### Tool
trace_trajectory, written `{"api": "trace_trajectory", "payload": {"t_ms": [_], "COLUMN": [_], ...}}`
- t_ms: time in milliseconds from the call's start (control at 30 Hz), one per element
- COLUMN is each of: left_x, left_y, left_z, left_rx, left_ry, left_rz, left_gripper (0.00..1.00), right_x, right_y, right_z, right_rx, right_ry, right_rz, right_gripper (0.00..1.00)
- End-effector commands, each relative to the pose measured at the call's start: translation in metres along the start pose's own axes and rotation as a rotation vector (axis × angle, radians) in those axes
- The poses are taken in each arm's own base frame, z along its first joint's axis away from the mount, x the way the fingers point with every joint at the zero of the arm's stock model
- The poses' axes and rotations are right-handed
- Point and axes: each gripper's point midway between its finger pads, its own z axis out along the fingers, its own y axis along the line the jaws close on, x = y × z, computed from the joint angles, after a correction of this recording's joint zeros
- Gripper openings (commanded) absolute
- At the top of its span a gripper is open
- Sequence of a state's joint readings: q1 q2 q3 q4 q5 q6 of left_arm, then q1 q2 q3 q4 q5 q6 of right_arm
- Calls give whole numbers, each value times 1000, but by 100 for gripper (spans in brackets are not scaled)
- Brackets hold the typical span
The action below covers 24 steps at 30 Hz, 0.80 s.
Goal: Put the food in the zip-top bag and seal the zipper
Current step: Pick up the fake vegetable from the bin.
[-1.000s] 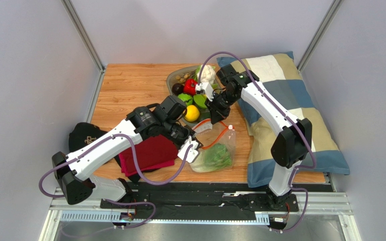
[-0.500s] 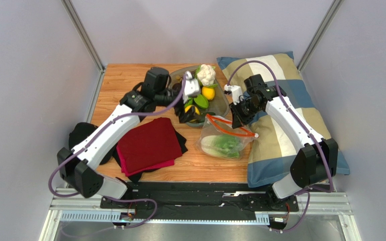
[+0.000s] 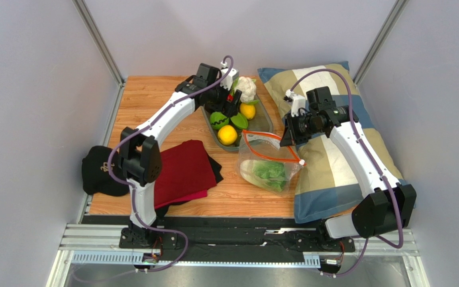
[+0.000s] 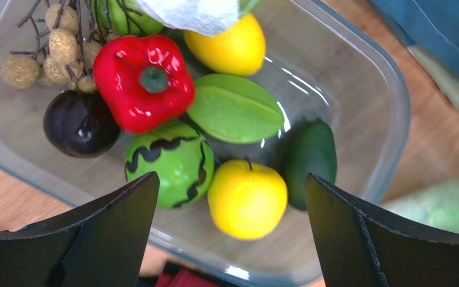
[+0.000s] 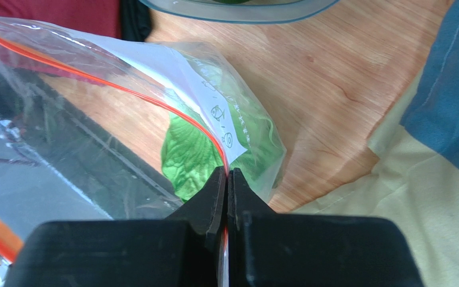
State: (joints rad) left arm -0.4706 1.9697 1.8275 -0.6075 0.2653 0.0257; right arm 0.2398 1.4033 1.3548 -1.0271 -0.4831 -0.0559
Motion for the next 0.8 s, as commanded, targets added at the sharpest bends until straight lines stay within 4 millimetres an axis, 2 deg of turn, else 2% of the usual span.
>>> {"api": "trace_trajectory", "payload": {"t_ms": [0,100,200,367,500,633,667,767], "left_x": [-77,-99,-106,-101,-102,-97,-91,-89], "left_y": [20,24,23,25,31,43,44,46], "left_z": [-4,9,26,58,74,87,97,110], "left_rx": [-42,-40,-2,28,16,-52,-58,-55], "left_ry": [-261,-333,-359,-363,-361,-368,-352,-346], "left_rz": [-125,-218,-291,-461,-541,-568,-570,-581], "left_gripper": [99,99,98,99,99,99,99,99], "right_x": [-12,-5,-2,-4,-5,-5,-5,-3], "right_y": [7,2,-3,-4,-2,0,0,-2], "right_z": [-5,-3,-3,-10,-12,-12,-11,-11], "right_rx": [-12,9,27,24,19,8,3,13], "right_ry": [-51,-37,-36,-54,-53,-45,-40,-35], "right_rz": [20,18,21,19,1,5,7,0], "right_gripper": [0,0,0,0,0,0,0,0]}}
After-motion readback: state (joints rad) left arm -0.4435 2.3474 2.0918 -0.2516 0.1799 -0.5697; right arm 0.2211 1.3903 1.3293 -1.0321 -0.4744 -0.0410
